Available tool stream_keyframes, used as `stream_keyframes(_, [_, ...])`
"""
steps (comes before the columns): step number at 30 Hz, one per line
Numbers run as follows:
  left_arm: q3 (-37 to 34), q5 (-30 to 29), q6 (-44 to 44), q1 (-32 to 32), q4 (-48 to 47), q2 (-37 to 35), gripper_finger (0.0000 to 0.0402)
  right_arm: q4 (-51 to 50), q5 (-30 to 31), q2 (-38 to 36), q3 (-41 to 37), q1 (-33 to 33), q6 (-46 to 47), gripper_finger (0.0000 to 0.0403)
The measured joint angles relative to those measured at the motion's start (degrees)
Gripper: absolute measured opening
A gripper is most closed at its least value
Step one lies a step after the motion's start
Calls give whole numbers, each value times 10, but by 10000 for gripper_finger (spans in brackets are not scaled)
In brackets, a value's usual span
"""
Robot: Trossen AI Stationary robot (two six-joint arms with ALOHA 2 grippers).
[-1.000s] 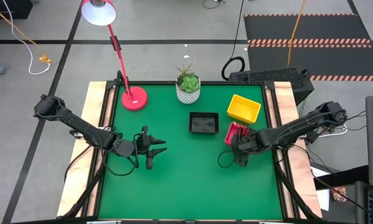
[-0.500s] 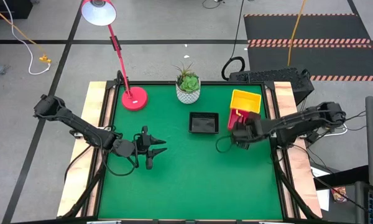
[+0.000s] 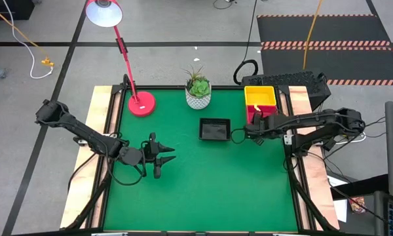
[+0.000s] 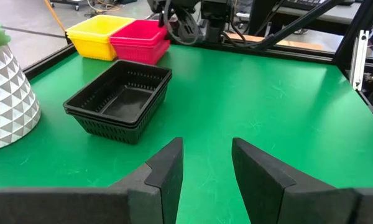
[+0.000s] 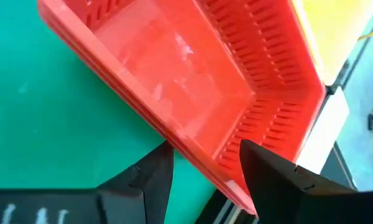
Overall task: Stack baskets by color
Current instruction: Stack the red bin on top of the stacked red bins, then move the stacked black bins to the top of the table
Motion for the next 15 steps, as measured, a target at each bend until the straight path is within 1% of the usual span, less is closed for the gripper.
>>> stream_keyframes(3, [0, 0, -2, 0, 0, 0, 138, -2, 1, -9, 0, 1, 2, 172])
stream_keyframes(6, [0, 0, -4, 0, -1, 0, 138, 11, -25, -25, 4, 15, 9, 168])
stream_keyframes(10, [0, 0, -4, 0, -3, 0, 138, 33, -41, -55, 10, 45, 3, 167])
stream_keyframes(12, [0, 0, -4, 0, -3, 0, 138, 59, -55, -70, 15, 63, -9, 167])
stream_keyframes(15, [0, 0, -4, 0, -3, 0, 138, 153, -111, -89, 16, 96, -49, 167])
